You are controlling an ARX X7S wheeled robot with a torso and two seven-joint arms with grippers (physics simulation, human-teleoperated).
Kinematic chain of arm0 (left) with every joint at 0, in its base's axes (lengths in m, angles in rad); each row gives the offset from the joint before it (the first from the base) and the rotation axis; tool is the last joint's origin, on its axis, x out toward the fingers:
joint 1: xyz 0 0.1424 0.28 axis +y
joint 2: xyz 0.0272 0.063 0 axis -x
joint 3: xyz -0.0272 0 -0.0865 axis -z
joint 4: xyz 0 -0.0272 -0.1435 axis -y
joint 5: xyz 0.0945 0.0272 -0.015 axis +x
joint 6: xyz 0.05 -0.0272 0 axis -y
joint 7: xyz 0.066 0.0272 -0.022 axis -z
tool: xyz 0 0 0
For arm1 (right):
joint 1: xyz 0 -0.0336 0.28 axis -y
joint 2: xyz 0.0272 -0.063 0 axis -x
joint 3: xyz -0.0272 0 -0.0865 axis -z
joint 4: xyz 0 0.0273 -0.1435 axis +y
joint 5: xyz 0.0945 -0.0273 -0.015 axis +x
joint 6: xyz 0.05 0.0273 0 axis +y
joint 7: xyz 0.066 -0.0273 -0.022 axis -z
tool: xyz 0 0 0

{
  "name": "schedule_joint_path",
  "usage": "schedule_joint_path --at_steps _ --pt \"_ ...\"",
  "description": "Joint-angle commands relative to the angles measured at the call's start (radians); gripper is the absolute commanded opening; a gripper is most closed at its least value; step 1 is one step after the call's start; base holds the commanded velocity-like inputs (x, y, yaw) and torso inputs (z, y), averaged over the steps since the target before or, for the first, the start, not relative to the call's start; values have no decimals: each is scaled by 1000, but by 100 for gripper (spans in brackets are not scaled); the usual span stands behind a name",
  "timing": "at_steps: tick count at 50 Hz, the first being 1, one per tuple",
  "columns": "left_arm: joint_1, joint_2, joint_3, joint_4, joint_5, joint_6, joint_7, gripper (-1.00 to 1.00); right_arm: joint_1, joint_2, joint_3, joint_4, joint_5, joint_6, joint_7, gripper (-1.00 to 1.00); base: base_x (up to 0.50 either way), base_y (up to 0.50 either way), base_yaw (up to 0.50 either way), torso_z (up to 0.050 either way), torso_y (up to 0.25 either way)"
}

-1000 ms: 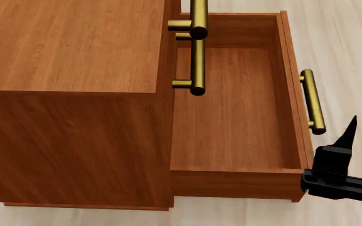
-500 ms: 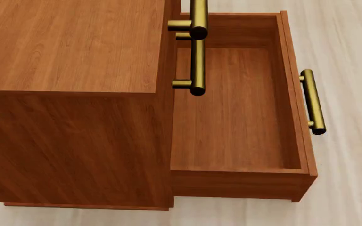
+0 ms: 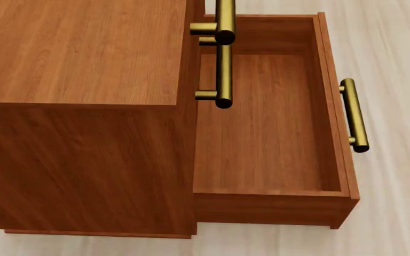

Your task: Put the bowl in the bottom drawer of the cabinet.

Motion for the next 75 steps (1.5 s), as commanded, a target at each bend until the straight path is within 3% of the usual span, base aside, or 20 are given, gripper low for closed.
schedule_joint_path --at_steps 1,17,34,75 --pt "-4 -1 10 -5 0 6 -2 100 -74 19 103 33 -3 9 -40 100 0 0 0 0 0" --pt "-28 1 36 -13 0 3 -10 100 -173 70 268 105 -19 31 -112 100 0 0 0 0 0" --pt "-34 -3 56 -20 7 8 -14 100 -288 71 344 157 -212 20 -272 100 0 0 0 0 0" --pt "-59 -17 74 -15 -9 -12 -37 100 -301 72 57 365 -532 -225 -437 100 0 0 0 0 0"
